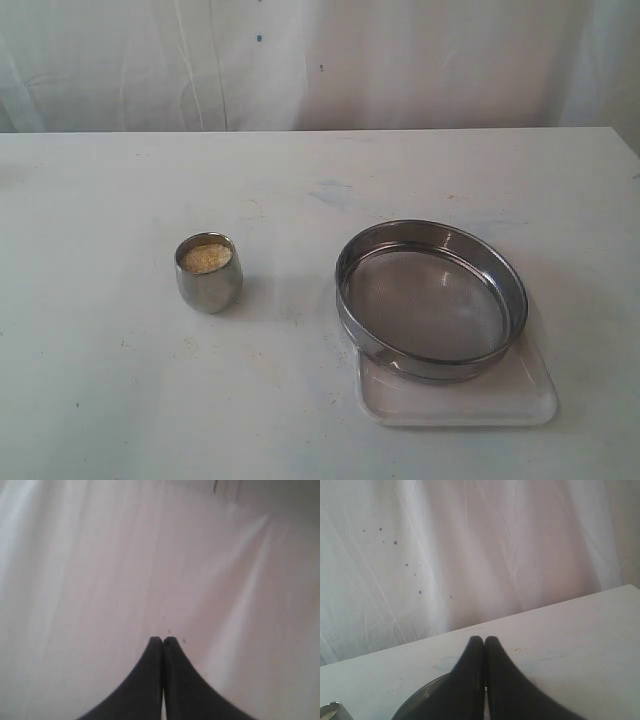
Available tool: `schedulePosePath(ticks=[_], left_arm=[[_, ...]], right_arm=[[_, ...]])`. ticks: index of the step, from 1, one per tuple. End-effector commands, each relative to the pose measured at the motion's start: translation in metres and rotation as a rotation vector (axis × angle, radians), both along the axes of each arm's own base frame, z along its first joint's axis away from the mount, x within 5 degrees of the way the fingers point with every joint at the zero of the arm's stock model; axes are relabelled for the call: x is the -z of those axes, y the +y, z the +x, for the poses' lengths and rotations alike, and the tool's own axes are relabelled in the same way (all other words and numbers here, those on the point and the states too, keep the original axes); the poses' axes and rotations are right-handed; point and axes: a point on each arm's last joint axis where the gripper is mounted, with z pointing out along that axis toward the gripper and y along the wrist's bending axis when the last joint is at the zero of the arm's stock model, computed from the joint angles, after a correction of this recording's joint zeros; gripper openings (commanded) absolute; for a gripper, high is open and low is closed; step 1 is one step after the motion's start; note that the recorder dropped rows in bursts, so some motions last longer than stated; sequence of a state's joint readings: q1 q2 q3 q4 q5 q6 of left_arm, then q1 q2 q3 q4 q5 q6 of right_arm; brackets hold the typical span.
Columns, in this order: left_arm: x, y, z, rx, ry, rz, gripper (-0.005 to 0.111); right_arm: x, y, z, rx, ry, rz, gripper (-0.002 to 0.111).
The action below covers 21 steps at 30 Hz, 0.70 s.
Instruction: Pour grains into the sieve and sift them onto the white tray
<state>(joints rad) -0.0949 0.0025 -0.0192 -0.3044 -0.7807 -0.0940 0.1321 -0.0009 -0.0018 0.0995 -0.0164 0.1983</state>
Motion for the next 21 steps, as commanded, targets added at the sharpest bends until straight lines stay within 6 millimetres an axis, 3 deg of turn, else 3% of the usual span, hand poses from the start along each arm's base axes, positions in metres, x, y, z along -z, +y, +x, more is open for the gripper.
schedulePosePath(ticks=[1,4,7,10,13,15,21], left_arm=[[-0.053,0.018,-0.009,-0.116,-0.111,-0.191,0.000],[-0.094,0.016,0.003,-0.120,-0.074,-0.156,0.000],[-0.118,0.000,0.045,-0.200,0.152,0.240,0.000],[-0.108,-0.017,0.113,-0.089,0.487,0.452,0.000],[-0.091,-0.030,0.164,0.061,0.721,0.473,0.000],[-0.081,-0.035,0.187,0.109,0.812,0.491,0.000],[-0.069,-0.037,0.203,0.127,0.878,0.536,0.000]], right_arm=[[0.000,0.000,0.000,0.005,-0.004,-0.004,0.000],[0.000,0.000,0.000,0.005,-0.004,-0.004,0.000],[0.000,0.000,0.000,0.005,-0.006,-0.004,0.000],[0.000,0.000,0.000,0.005,-0.006,-0.004,0.000],[0.000,0.000,0.000,0.005,-0.006,-0.004,0.000],[0.000,0.000,0.000,0.005,-0.006,-0.004,0.000],[0.000,0.000,0.000,0.005,-0.004,-0.004,0.000]])
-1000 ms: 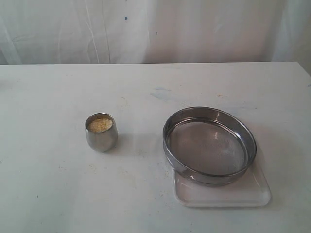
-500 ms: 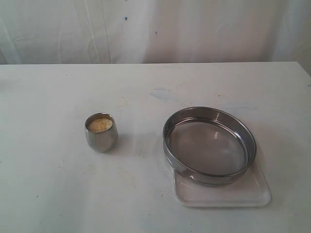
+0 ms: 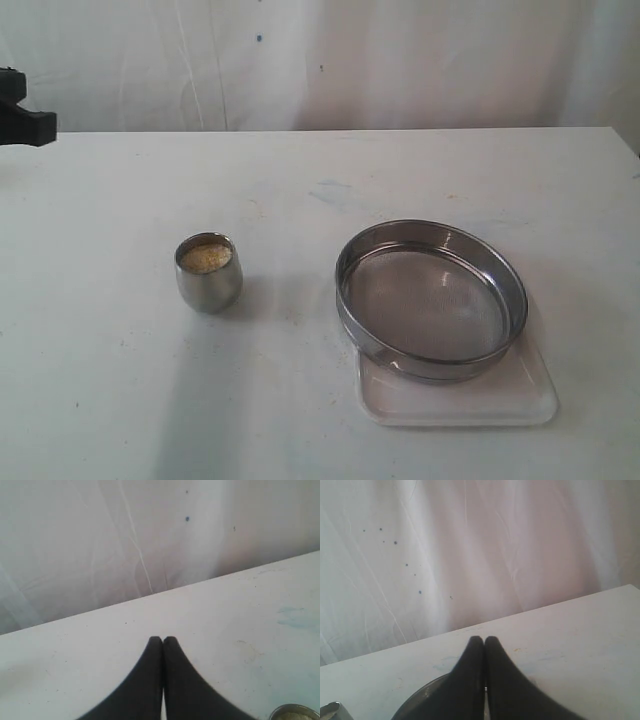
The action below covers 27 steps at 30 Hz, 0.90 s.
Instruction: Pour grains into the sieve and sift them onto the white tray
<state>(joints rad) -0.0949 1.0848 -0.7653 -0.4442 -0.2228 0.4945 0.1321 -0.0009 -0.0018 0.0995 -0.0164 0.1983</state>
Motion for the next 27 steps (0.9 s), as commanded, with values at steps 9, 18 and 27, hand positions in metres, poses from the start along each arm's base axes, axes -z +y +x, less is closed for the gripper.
schedulePosePath(ticks=[9,18,27], left_arm=[[0.048,-0.005,0.023,0.018,0.349,-0.037,0.000],[0.028,0.032,0.066,-0.090,0.540,-0.212,0.000],[0.032,0.082,0.051,-0.168,0.167,-0.366,0.000]], right_arm=[[0.000,0.000,0.000,0.005,-0.004,-0.004,0.000],[0.000,0.000,0.000,0.005,-0.004,-0.004,0.000],[0.000,0.000,0.000,0.005,-0.004,-0.004,0.000]])
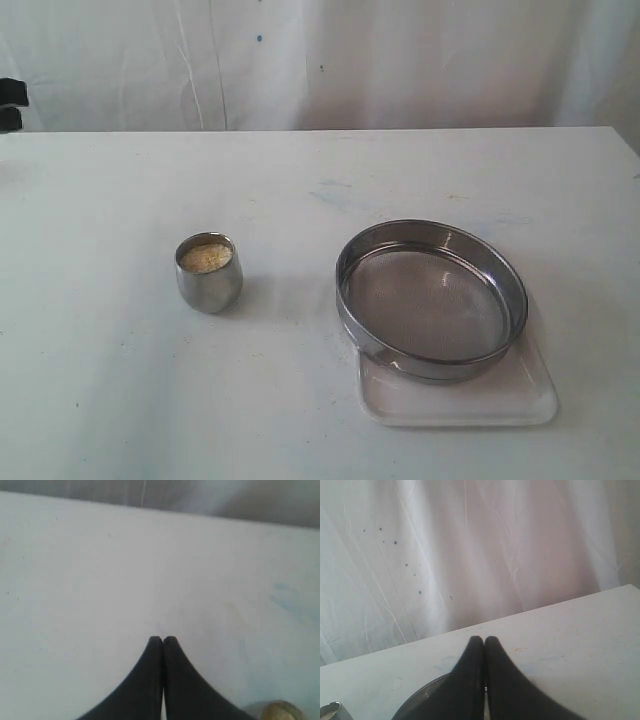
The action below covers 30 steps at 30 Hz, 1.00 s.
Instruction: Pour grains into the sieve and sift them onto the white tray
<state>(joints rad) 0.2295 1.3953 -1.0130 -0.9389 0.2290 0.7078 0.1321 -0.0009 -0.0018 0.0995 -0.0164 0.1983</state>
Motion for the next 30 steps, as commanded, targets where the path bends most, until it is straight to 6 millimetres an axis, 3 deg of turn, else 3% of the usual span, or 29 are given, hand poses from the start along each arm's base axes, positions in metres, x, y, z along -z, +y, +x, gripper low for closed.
schedulePosePath(ticks=[1,2,3,7,10,15,19,22,26,28,30], left_arm=[[0.018,0.026,-0.020,-0.100,-0.148,0.099,0.000],[0.031,0.028,-0.028,-0.039,-0.161,0.194,0.000],[0.036,0.026,-0.030,-0.014,-0.159,0.185,0.000],[0.024,0.006,-0.034,0.146,-0.267,0.050,0.000],[0.020,0.004,-0.043,0.088,-0.252,-0.057,0.000],[0.025,0.013,-0.055,-0.058,-0.201,0.007,0.000],[0.029,0.011,-0.059,-0.041,-0.200,-0.044,0.000],[0.042,0.007,-0.060,-0.047,-0.053,-0.200,0.000],[0.064,0.007,-0.068,-0.106,0.291,-0.119,0.000],[0.069,0.010,-0.072,-0.139,0.351,-0.019,0.000],[0.069,0.005,-0.074,-0.162,0.331,-0.068,0.000]], right_arm=[[0.000,0.000,0.000,0.005,-0.004,-0.004,0.000],[0.000,0.000,0.000,0.005,-0.004,-0.004,0.000],[0.000,0.000,0.000,0.005,-0.004,-0.004,0.000],[0.000,0.000,0.000,0.005,-0.004,-0.004,0.000],[0.000,0.000,0.000,0.005,-0.004,-0.004,0.000],[0.000,0.000,0.000,0.005,-0.004,-0.004,0.000],[0.000,0.000,0.000,0.005,-0.004,-0.004,0.000],[0.000,0.000,0.000,0.005,-0.004,-0.004,0.000],[0.000,0.000,0.000,0.005,-0.004,-0.004,0.000],[0.000,0.000,0.000,0.005,-0.004,-0.004,0.000],[0.000,0.000,0.000,0.005,-0.004,-0.004,0.000]])
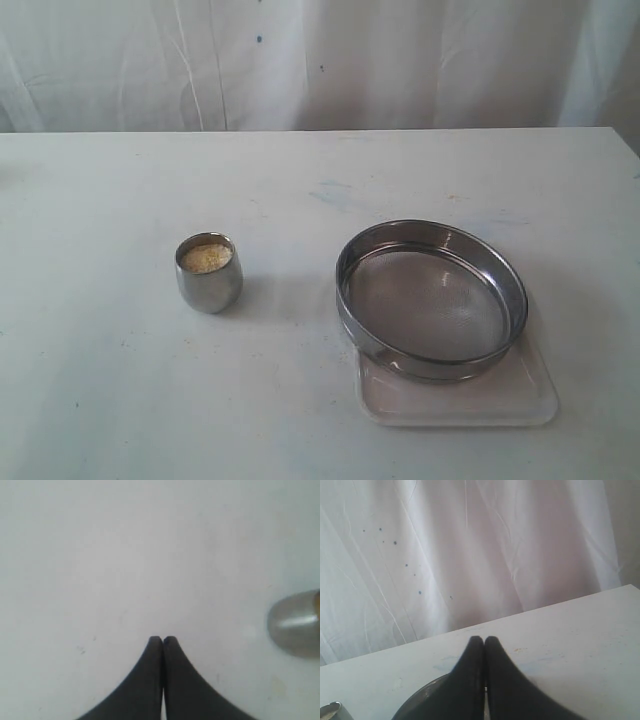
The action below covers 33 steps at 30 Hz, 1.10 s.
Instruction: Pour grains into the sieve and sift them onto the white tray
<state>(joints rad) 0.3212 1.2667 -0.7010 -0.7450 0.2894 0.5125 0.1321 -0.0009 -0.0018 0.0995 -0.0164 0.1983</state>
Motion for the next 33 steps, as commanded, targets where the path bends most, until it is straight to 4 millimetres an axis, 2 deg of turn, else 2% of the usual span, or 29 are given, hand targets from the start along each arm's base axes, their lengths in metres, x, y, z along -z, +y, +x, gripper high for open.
schedulePosePath(ticks=[1,7,13,19,21,23,25,27,30,33], left_arm=[[0.003,-0.004,-0.008,-0.082,0.035,0.006,0.000],[0.018,-0.013,-0.022,-0.108,-0.027,0.076,0.000],[0.024,-0.025,-0.018,-0.027,-0.028,0.116,0.000],[0.034,-0.014,-0.022,-0.179,-0.082,0.140,0.000],[0.037,-0.012,-0.023,-0.246,-0.153,0.098,0.000],[0.037,-0.014,-0.022,-0.267,-0.303,-0.001,0.000],[0.032,-0.016,-0.023,-0.211,-0.519,-0.038,0.000],[0.031,-0.018,-0.029,-0.139,-0.647,0.032,0.000],[0.042,-0.028,-0.037,0.071,-0.635,0.229,0.000],[0.051,-0.042,-0.041,0.312,-0.603,0.305,0.000]], right_arm=[[0.000,0.000,0.000,0.005,-0.004,-0.004,0.000],[0.000,0.000,0.000,0.005,-0.004,-0.004,0.000],[0.000,0.000,0.000,0.005,-0.004,-0.004,0.000],[0.000,0.000,0.000,0.005,-0.004,-0.004,0.000],[0.000,0.000,0.000,0.005,-0.004,-0.004,0.000],[0.000,0.000,0.000,0.005,-0.004,-0.004,0.000],[0.000,0.000,0.000,0.005,-0.004,-0.004,0.000],[0.000,0.000,0.000,0.005,-0.004,-0.004,0.000],[0.000,0.000,0.000,0.005,-0.004,-0.004,0.000],[0.000,0.000,0.000,0.005,-0.004,-0.004,0.000]])
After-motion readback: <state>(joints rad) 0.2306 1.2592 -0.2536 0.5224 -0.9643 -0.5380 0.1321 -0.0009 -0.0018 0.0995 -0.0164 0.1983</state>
